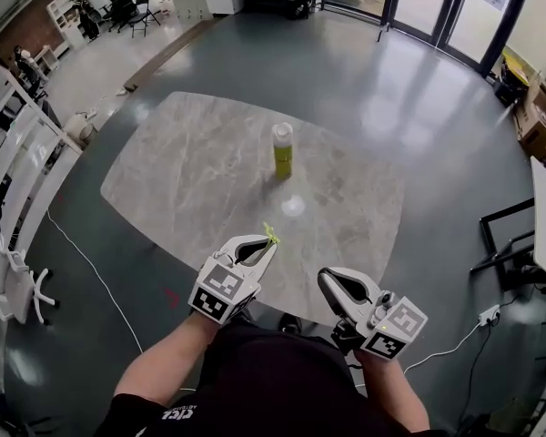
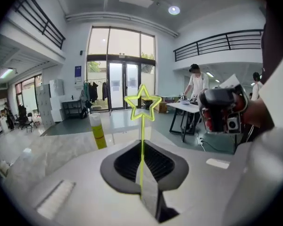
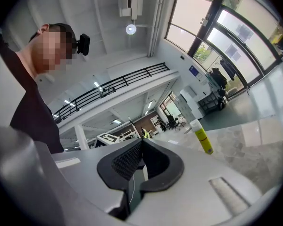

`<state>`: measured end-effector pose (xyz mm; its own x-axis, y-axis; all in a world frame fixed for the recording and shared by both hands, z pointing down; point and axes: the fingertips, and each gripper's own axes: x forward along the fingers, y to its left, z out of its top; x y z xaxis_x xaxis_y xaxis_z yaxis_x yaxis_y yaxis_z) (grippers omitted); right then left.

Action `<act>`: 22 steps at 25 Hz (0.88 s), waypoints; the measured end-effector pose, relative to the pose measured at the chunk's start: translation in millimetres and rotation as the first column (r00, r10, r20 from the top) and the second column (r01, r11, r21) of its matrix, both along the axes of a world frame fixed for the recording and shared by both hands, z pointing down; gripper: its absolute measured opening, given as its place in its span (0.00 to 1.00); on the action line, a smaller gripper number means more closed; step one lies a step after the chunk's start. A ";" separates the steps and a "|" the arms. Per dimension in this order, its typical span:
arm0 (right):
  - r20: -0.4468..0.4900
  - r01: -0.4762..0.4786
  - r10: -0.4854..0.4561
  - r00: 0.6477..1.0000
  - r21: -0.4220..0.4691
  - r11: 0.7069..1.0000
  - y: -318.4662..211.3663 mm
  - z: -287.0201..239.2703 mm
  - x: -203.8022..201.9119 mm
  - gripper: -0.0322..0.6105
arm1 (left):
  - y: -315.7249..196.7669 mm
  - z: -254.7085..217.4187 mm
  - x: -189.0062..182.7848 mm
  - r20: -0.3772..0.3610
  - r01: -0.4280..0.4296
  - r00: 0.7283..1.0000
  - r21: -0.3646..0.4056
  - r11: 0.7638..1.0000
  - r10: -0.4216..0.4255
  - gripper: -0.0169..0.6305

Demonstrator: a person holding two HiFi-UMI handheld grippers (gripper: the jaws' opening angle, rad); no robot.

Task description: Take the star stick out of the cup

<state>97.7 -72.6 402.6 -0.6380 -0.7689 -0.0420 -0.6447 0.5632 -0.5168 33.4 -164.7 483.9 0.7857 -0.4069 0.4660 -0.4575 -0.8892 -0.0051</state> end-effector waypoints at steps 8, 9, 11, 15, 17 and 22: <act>-0.008 0.093 -0.093 0.996 -0.001 0.996 -24.6 -4.4 -42.8 0.07 | -19.8 -49.0 -66.5 -0.076 0.116 0.990 -0.013 0.993 -0.117 0.05; -0.009 0.101 -0.101 0.995 -0.001 0.995 -28.5 -4.6 -47.7 0.07 | -22.9 -51.9 -75.0 -0.076 0.128 0.989 -0.004 0.992 -0.128 0.05; -0.009 0.117 -0.117 0.993 -0.003 0.993 -35.7 -5.3 -59.2 0.07 | -28.4 -56.2 -93.3 -0.072 0.152 0.986 0.010 0.988 -0.151 0.05; -0.007 0.144 -0.144 0.990 -0.015 0.989 -49.0 -6.4 -82.4 0.07 | -36.8 -58.5 -125.4 -0.062 0.193 0.979 0.018 0.981 -0.192 0.05; -0.008 0.156 -0.156 0.988 -0.021 0.987 -55.3 -5.7 -92.7 0.07 | -41.4 -55.7 -136.5 -0.060 0.207 0.977 0.015 0.978 -0.206 0.05; -0.019 0.180 -0.180 0.983 -0.039 0.983 -70.1 -3.7 -116.4 0.07 | -52.6 -41.7 -157.7 -0.051 0.222 0.974 0.002 0.975 -0.222 0.05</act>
<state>-18.8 -142.7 398.9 -0.7666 -0.6421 0.0002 -0.5462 0.6519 -0.5260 -124.3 -217.3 442.2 0.6974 -0.5776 0.4243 -0.6435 -0.7652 0.0160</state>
